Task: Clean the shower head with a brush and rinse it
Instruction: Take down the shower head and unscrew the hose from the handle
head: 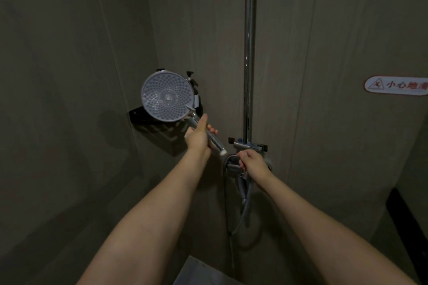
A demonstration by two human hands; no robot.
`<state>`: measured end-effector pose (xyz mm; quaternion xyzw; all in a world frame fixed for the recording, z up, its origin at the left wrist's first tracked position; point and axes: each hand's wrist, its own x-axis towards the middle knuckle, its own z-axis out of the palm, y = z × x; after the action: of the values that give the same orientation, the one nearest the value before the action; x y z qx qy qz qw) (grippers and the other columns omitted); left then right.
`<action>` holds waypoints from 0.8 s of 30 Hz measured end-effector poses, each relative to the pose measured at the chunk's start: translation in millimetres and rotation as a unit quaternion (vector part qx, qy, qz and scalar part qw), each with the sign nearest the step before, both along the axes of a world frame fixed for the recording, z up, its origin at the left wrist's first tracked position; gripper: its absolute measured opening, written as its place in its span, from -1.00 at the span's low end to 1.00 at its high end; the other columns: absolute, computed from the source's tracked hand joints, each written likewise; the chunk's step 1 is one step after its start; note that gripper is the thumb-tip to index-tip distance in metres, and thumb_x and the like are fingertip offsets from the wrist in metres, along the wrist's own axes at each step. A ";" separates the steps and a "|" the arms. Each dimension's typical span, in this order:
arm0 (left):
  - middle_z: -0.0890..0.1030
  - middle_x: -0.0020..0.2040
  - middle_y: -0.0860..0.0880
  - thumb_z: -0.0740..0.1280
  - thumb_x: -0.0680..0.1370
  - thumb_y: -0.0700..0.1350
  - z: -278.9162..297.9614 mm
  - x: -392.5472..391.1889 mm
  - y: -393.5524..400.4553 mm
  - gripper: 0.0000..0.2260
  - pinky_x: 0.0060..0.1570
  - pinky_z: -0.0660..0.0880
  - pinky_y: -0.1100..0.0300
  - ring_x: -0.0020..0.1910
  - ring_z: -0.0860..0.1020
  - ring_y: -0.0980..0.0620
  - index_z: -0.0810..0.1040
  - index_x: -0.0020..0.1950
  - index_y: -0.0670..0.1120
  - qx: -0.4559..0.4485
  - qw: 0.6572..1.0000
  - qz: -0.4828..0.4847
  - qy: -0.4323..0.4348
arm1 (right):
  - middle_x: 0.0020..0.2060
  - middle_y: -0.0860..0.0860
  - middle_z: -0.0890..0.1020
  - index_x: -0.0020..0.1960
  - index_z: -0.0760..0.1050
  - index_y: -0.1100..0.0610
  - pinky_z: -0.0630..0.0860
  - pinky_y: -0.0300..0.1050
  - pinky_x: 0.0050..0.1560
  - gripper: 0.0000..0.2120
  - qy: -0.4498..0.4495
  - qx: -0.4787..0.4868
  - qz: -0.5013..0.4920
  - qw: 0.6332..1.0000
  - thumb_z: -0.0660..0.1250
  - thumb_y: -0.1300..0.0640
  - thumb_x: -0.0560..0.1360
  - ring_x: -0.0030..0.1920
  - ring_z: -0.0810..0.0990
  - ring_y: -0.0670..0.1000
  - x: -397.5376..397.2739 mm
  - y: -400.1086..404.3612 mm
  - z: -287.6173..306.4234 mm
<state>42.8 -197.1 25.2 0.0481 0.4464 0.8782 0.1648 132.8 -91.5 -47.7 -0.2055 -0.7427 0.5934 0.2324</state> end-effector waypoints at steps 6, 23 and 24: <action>0.43 -0.37 -0.04 0.35 0.52 -0.19 -3.0 -2.3 -1.4 -0.88 -0.36 0.51 0.21 -0.45 0.42 0.08 0.43 -0.01 -0.15 -0.043 0.999 0.005 0.002 | -0.36 -0.02 0.42 -0.12 0.43 0.10 0.34 -0.20 -0.22 -0.80 -0.023 0.034 0.019 0.999 0.10 0.13 0.61 -0.32 0.39 -0.06 -4.4 -3.4 4.9; 0.44 -0.41 -0.06 0.41 0.47 -0.21 4.4 -25.6 -20.3 -0.81 -0.34 0.42 0.17 -0.43 0.42 0.03 0.40 -0.23 -0.09 -0.137 0.982 0.016 0.129 | -0.38 -0.02 0.41 -0.24 0.35 0.10 0.40 -0.42 -0.40 -0.72 -0.062 0.014 0.021 0.998 0.06 0.16 0.63 -0.37 0.41 -0.16 1.4 2.6 2.6; 0.44 -0.40 -0.06 0.41 0.46 -0.21 2.5 -26.5 -20.8 -0.81 -0.34 0.43 0.18 -0.44 0.42 0.04 0.41 -0.22 -0.09 -0.140 0.982 0.009 0.130 | -0.38 -0.03 0.41 -0.23 0.35 0.10 0.39 -0.37 -0.37 -0.72 -0.065 0.011 0.021 0.998 0.05 0.15 0.63 -0.37 0.41 -0.16 1.5 2.2 3.7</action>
<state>16.3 -217.9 27.7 0.1341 0.5826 0.7950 0.1023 134.2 -89.3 -44.0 -0.2250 -0.7666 0.5758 0.1733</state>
